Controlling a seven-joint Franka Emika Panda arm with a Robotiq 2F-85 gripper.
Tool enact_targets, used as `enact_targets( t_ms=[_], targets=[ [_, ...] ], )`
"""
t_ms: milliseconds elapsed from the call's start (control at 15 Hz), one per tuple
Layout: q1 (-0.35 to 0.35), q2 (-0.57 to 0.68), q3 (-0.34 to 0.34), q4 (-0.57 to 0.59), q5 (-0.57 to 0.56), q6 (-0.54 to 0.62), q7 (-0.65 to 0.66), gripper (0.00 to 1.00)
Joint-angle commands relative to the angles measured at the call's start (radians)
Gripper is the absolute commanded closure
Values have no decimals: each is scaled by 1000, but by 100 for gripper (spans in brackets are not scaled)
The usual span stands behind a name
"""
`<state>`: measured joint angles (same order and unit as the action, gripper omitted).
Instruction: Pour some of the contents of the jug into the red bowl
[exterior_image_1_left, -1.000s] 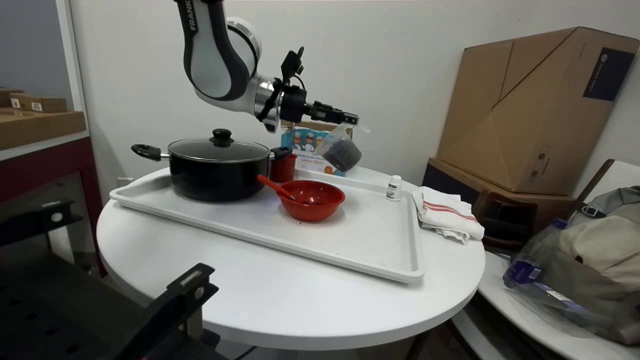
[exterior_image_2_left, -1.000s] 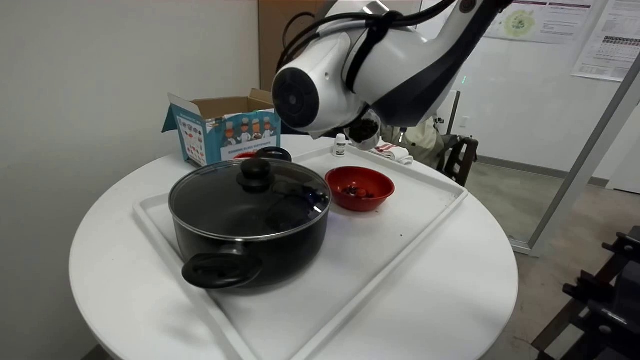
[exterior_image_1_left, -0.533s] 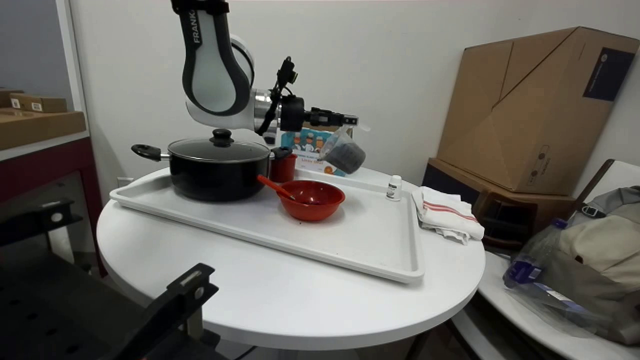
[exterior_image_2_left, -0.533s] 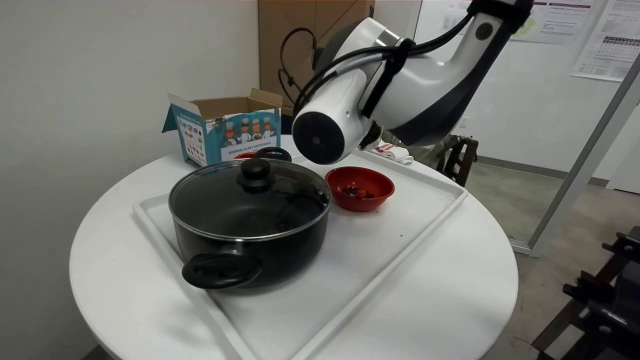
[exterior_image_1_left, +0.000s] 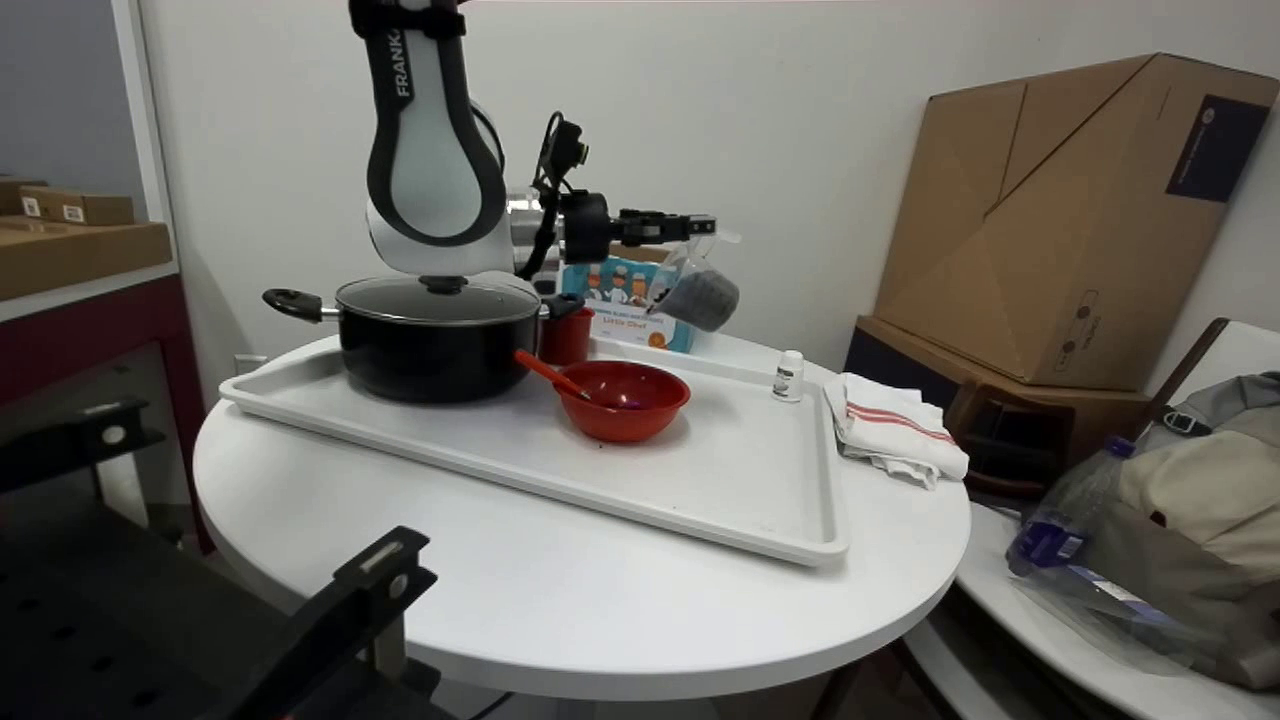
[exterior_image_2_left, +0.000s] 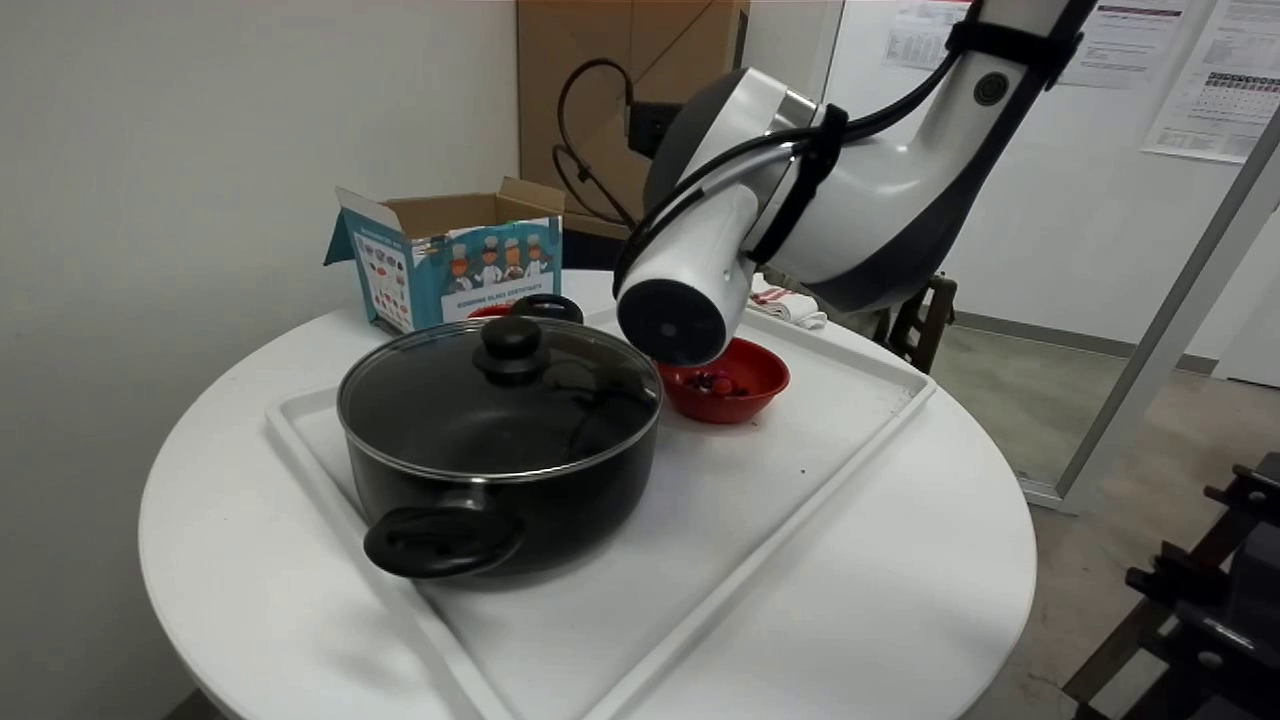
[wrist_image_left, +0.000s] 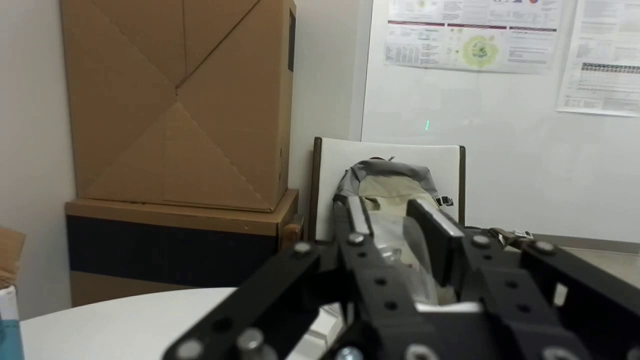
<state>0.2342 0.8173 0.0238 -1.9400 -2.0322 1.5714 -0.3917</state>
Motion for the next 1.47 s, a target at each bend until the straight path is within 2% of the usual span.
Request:
enact_targets(
  t_ms=[0, 267, 800, 1400],
  targets=[
    [18, 8, -10, -30, -76, -78, 38, 90],
    [19, 14, -8, -50, -121, -127, 46, 90],
    [10, 22, 6, -43, -98, -145, 32, 90],
    [20, 33, -5, -39, -139, -201, 37, 90]
  ],
)
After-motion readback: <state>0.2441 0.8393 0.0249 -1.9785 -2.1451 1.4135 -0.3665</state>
